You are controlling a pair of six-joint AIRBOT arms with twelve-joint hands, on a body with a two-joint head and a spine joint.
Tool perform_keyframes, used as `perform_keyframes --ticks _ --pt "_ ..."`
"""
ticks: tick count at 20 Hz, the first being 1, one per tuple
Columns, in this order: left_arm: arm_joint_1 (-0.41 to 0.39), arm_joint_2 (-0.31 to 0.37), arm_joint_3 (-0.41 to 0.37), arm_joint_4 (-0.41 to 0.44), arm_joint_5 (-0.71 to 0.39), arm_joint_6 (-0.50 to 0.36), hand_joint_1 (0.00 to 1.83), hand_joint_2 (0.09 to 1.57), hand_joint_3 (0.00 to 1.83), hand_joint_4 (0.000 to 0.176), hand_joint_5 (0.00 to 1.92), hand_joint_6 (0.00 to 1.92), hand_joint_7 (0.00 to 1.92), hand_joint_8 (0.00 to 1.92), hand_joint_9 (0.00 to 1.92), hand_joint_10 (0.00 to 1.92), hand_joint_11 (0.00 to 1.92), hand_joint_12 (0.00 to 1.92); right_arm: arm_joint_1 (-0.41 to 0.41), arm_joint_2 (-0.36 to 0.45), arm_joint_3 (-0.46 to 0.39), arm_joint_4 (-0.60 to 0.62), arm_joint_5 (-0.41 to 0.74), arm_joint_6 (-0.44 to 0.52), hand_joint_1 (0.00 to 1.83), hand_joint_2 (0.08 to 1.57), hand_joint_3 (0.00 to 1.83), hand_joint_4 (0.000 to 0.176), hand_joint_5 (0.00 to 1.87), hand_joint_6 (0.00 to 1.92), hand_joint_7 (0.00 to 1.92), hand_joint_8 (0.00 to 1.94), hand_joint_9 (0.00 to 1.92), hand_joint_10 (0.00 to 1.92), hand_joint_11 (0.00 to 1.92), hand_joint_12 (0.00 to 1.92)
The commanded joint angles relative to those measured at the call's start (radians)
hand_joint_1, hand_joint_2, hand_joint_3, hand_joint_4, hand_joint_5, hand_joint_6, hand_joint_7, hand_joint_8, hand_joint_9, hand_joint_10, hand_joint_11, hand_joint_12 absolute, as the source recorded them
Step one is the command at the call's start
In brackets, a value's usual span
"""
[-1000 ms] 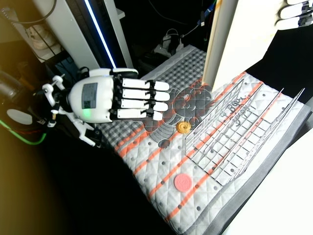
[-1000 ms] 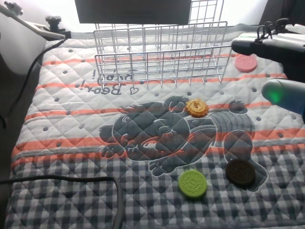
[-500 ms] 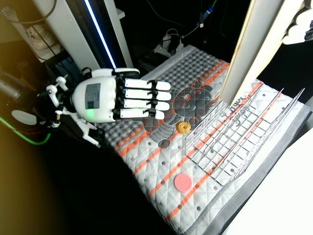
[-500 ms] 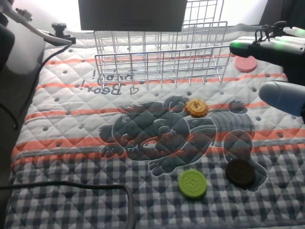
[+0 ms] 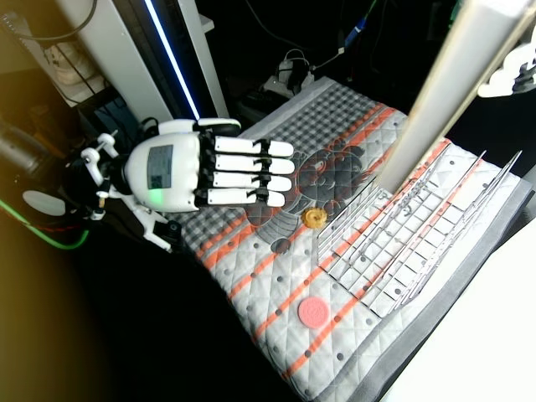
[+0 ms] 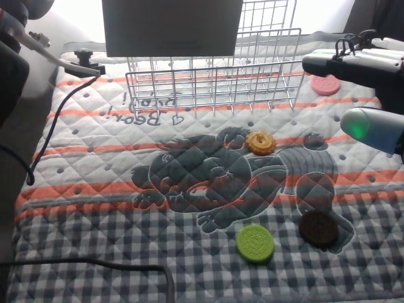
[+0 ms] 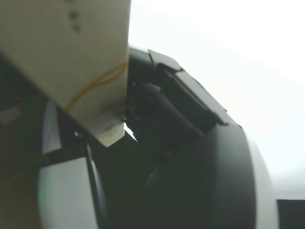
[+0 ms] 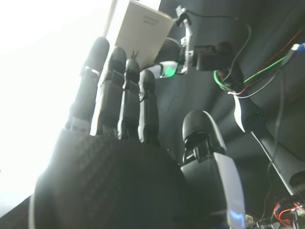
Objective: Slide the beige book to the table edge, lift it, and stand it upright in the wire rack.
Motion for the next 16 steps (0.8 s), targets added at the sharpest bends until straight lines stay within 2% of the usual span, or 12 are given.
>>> perform_keyframes --ticks 1,3,4,6,7,8,9,10,13,16 --pt "-0.009 0.005 0.01 -0.005 -0.133 -0.024 1.7 1.13 0.0 0.0 1.38 0.01 1.38 0.32 1.5 0.46 1.21 1.3 0.009 -0.002 0.003 0.021 0.128 0.004 0.05 1.41 0.0 0.0 0.37 0.0 0.4 0.0 0.44 0.0 0.24 0.73" --pt "-0.005 0.0 0.014 -0.004 -0.134 -0.023 1.71 1.14 0.0 0.0 1.37 0.0 1.46 0.1 1.43 0.62 1.2 1.32 0.009 -0.003 0.003 0.021 0.129 0.004 0.04 1.4 0.0 0.0 0.36 0.0 0.39 0.0 0.43 0.0 0.23 0.73" --pt "-0.002 -0.003 0.018 -0.004 -0.134 -0.023 1.72 1.15 0.0 0.0 1.37 0.0 1.46 0.04 1.41 0.77 1.22 1.38 0.009 -0.005 0.004 0.021 0.129 0.004 0.05 1.4 0.0 0.0 0.36 0.0 0.39 0.0 0.44 0.01 0.26 0.74" --pt "0.007 -0.006 0.021 -0.004 -0.132 -0.023 1.77 1.14 0.0 0.0 1.39 0.0 1.47 0.01 1.36 0.91 1.22 1.43 0.009 -0.009 0.007 0.021 0.132 0.007 0.07 1.4 0.0 0.0 0.37 0.0 0.39 0.0 0.43 0.0 0.24 0.72" --pt "0.015 -0.008 0.022 -0.004 -0.134 -0.023 1.74 1.16 0.0 0.0 1.39 0.0 1.47 0.01 1.33 0.8 1.16 1.33 0.009 -0.011 0.009 0.021 0.133 0.009 0.05 1.41 0.0 0.0 0.38 0.0 0.4 0.0 0.44 0.01 0.26 0.71" --pt "0.022 -0.012 0.024 -0.001 -0.137 -0.024 1.81 1.03 0.0 0.0 1.4 0.0 1.46 0.0 1.35 0.67 0.95 1.3 0.009 -0.013 0.011 0.021 0.135 0.012 0.05 1.41 0.0 0.0 0.38 0.0 0.41 0.0 0.45 0.01 0.26 0.71" --pt "0.026 -0.016 0.026 0.0 -0.139 -0.028 1.72 1.13 0.02 0.0 1.41 0.01 1.47 0.0 1.36 0.64 1.13 1.29 0.009 -0.014 0.012 0.021 0.136 0.012 0.07 1.41 0.0 0.0 0.38 0.0 0.4 0.0 0.44 0.0 0.27 0.7" --pt "0.03 -0.02 0.029 0.004 -0.144 -0.036 1.72 1.17 0.02 0.0 1.43 0.01 1.47 0.0 1.35 0.64 1.17 1.25 0.009 -0.015 0.012 0.021 0.136 0.012 0.07 1.39 0.0 0.0 0.38 0.0 0.4 0.0 0.44 0.0 0.28 0.67" --pt "0.031 -0.025 0.034 0.018 -0.146 -0.039 1.58 1.2 0.01 0.0 1.41 0.0 1.46 0.0 1.32 0.65 1.15 1.25 0.009 -0.018 0.016 0.021 0.137 0.015 0.1 1.39 0.0 0.0 0.36 0.0 0.38 0.0 0.4 0.0 0.23 0.63" --pt "0.031 -0.025 0.038 0.02 -0.137 -0.039 1.62 1.2 0.0 0.0 1.38 0.0 1.41 0.0 1.35 0.47 1.17 1.06 0.009 -0.024 0.022 0.021 0.137 0.02 0.11 1.39 0.0 0.0 0.38 0.0 0.38 0.0 0.41 0.0 0.27 0.63"
